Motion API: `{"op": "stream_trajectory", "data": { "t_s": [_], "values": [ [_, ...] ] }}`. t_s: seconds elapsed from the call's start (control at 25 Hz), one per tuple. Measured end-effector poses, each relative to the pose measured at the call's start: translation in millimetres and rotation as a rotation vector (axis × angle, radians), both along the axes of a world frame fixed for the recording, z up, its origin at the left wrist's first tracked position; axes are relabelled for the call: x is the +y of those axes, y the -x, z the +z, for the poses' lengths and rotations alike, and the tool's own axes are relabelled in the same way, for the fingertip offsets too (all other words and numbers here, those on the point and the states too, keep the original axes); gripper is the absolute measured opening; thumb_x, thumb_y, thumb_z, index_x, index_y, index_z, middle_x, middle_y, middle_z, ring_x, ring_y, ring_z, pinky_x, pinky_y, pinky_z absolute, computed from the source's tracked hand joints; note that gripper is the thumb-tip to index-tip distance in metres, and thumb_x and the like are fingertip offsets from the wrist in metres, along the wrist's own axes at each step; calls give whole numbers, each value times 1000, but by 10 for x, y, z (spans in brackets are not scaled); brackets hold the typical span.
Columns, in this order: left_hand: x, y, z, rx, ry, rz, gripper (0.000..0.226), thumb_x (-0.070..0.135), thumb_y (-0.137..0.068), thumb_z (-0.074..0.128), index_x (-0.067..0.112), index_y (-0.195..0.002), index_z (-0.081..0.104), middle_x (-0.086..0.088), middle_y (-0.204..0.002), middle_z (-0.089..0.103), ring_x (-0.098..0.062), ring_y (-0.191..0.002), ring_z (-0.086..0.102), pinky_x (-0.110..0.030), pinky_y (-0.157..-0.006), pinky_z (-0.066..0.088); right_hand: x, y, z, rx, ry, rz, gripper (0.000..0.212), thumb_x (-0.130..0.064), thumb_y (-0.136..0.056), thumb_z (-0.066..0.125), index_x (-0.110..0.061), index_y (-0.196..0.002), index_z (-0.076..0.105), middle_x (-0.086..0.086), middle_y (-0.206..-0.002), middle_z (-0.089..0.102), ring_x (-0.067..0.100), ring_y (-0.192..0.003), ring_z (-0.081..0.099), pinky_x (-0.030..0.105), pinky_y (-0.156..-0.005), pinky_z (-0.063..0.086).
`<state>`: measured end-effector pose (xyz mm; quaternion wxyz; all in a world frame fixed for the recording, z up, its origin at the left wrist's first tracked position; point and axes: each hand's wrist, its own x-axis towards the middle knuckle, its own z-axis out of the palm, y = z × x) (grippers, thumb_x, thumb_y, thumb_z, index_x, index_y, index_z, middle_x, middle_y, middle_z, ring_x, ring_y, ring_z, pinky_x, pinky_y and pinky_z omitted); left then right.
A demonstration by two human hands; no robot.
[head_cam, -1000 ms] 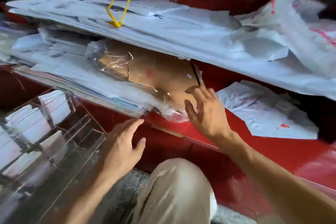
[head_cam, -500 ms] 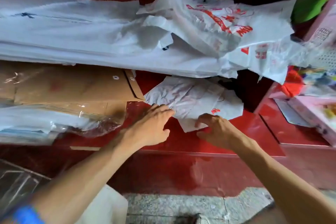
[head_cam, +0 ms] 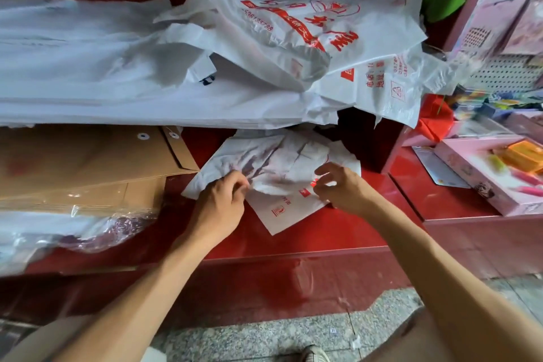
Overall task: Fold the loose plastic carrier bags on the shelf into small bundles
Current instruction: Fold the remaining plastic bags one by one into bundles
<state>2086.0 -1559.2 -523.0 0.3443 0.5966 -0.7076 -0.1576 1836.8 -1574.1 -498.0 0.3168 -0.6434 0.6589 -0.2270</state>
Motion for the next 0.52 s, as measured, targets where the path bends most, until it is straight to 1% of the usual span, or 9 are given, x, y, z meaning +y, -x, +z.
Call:
{"op": "stream_trajectory", "data": {
  "t_s": [0.04, 0.12, 0.2, 0.24, 0.28, 0.32, 0.4, 0.44, 0.52],
  "values": [
    [1, 18, 75, 292, -108, 79, 11, 19, -98, 55, 23, -89, 61, 9, -82, 64, -9, -75, 58, -22, -59, 42, -10, -7, 1, -27, 22, -43, 40, -16, -88, 61, -19, -126, 53, -1, -116, 64, 21, -85, 68, 33, -68, 54],
    [12, 34, 198, 1053, -430, 152, 13, 19, -99, 54, 25, -93, 65, 2, -94, 69, -15, -82, 64, -24, -62, 51, -6, -40, 32, -60, 93, -128, 46, -11, -85, 59, -21, -129, 50, -1, -117, 63, 22, -89, 67, 38, -70, 57],
    [60, -97, 228, 1553, -568, 103, 26, 16, -95, 58, 13, -119, 65, -9, -121, 66, -21, -104, 64, -33, -89, 54, 18, -105, 95, -285, 91, -236, 49, -8, -86, 61, -20, -131, 48, 1, -112, 64, 21, -84, 66, 36, -64, 56],
    [119, -170, 221, 1662, -579, 86, 42, 17, -90, 63, 7, -131, 59, -12, -135, 59, -22, -114, 58, -31, -103, 44, 40, -146, 143, -466, 33, -288, 46, -11, -88, 63, -18, -131, 48, 3, -108, 65, 21, -80, 66, 35, -62, 55],
    [193, -231, 220, 1732, -573, 52, 52, 18, -86, 68, 4, -135, 56, -13, -142, 53, -21, -117, 54, -29, -107, 38, 54, -182, 185, -641, -72, -315, 45, -19, -90, 64, -15, -132, 48, 7, -106, 66, 24, -77, 67, 34, -61, 55],
    [289, -255, 233, 1761, -561, 29, 50, 17, -86, 68, 4, -132, 57, -14, -140, 55, -19, -114, 56, -26, -102, 42, 75, -223, 230, -753, -225, -300, 47, -32, -91, 64, -14, -131, 48, 11, -107, 68, 29, -78, 69, 35, -62, 56],
    [532, -236, 206, 1751, -581, 53, 26, 13, -97, 52, 8, -120, 63, -11, -118, 69, -17, -98, 69, -26, -81, 58, 159, -365, 316, -768, -570, -115, 64, -62, -88, 53, -13, -129, 46, 21, -110, 70, 38, -87, 71, 38, -65, 58],
    [668, -196, 192, 1732, -596, 82, 25, 10, -100, 45, 10, -117, 63, -9, -109, 72, -17, -91, 72, -30, -71, 61, 191, -468, 313, -765, -670, -13, 69, -69, -85, 49, -14, -128, 45, 23, -110, 69, 40, -91, 70, 40, -67, 58],
    [860, -136, 114, 1679, -646, 106, 26, 9, -102, 41, 12, -119, 60, -9, -98, 74, -18, -81, 74, -33, -59, 60, 255, -754, 227, -805, -669, 80, 60, -62, -84, 57, -17, -124, 51, 19, -113, 67, 36, -95, 69, 41, -74, 57]
  ]
}}
